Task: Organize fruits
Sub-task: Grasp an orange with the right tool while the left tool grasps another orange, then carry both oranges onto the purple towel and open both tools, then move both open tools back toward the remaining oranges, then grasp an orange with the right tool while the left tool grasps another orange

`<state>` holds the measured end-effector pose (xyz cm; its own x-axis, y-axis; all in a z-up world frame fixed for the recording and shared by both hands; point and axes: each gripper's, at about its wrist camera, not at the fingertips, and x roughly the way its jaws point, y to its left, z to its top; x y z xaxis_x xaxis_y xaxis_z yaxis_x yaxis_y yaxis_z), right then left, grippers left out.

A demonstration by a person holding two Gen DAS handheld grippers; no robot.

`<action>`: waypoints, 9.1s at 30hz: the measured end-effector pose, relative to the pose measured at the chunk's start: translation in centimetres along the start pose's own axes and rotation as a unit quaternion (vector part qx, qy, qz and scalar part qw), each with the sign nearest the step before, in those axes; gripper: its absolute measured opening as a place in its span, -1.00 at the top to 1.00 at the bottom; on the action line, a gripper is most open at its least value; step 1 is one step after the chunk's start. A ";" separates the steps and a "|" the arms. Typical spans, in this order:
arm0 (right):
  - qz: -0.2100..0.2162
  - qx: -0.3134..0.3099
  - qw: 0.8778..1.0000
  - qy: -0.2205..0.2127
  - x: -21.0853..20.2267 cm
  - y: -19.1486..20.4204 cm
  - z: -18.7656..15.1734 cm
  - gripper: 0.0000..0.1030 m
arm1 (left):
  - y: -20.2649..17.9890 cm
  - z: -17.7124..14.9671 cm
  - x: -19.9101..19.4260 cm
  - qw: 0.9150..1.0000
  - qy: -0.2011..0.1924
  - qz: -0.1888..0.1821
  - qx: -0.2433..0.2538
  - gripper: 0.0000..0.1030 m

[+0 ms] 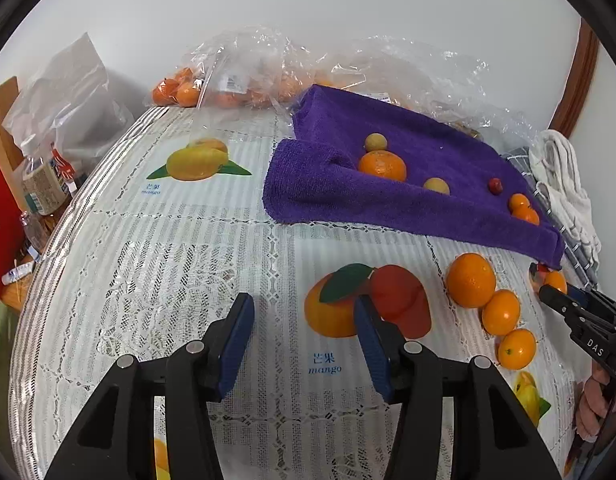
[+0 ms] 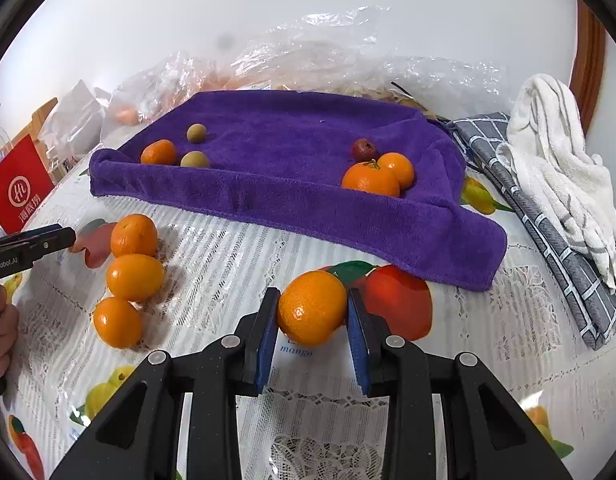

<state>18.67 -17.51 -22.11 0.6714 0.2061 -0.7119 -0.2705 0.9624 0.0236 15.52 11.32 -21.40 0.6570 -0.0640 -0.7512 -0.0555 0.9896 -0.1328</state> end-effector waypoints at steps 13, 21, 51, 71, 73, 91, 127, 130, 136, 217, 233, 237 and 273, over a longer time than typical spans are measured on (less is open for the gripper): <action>0.001 0.007 1.000 0.005 0.1 0.0 0.1 0.37 | 0.4 -0.1 -0.1 1.000 -0.002 -0.012 -0.012 0.04; 0.013 0.019 1.000 0.002 -0.1 -0.4 0.0 0.37 | 1.6 -0.1 -0.3 0.998 -0.005 -0.045 -0.041 0.05; 0.017 0.043 0.999 -0.022 -1.4 -2.3 -0.5 0.37 | -9.4 2.3 3.1 0.991 0.062 -0.121 0.017 0.03; 0.040 0.046 0.997 -0.041 -2.0 -2.4 -0.5 0.37 | -6.3 2.7 1.1 0.989 -0.039 -0.131 -0.058 0.28; 0.041 0.045 0.997 -0.047 -2.3 -2.3 -0.5 0.37 | -5.8 2.9 0.7 0.988 -0.054 -0.129 -0.066 0.28; 0.037 0.063 0.994 -0.082 -3.4 -2.9 -0.3 0.37 | -4.6 2.8 -0.1 0.986 -0.088 -0.116 -0.084 0.28; 0.020 0.098 0.986 -0.137 -4.6 -4.3 12.3 0.37 | -4.1 12.4 -5.7 0.982 -0.178 -0.057 -0.040 0.28; 0.021 0.096 0.984 -0.146 -4.3 -3.9 13.8 0.37 | -4.3 13.3 -4.2 0.981 -0.177 -0.056 -0.048 0.28; 0.020 0.102 0.985 -0.140 -1.6 -3.7 14.4 0.37 | -4.6 13.5 -0.5 0.983 -0.170 -0.055 -0.048 0.28; 0.106 -0.021 0.994 -0.013 -3.6 6.0 -0.2 -0.05 | 0.3 -0.3 -2.7 0.997 -0.067 -0.022 -0.019 -0.01; 0.081 -0.056 0.995 0.027 -0.9 10.0 -0.9 0.34 | 0.1 -0.4 -1.9 0.999 -0.045 -0.015 -0.021 -0.01; 0.087 -0.056 0.994 0.017 -1.8 9.3 -1.2 0.34 | -0.2 -0.4 -1.6 0.999 -0.034 -0.012 -0.013 -0.01; 0.025 0.108 0.994 -0.024 -3.0 -6.1 -2.2 0.34 | -6.4 -0.6 -3.1 0.989 -0.023 -0.133 0.062 -0.09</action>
<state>16.76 -24.44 -21.65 0.6945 0.2572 -0.6719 -0.1531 0.9654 0.2113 13.40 5.12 -18.58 0.6694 -0.3207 -0.6701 0.2145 0.9470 -0.2389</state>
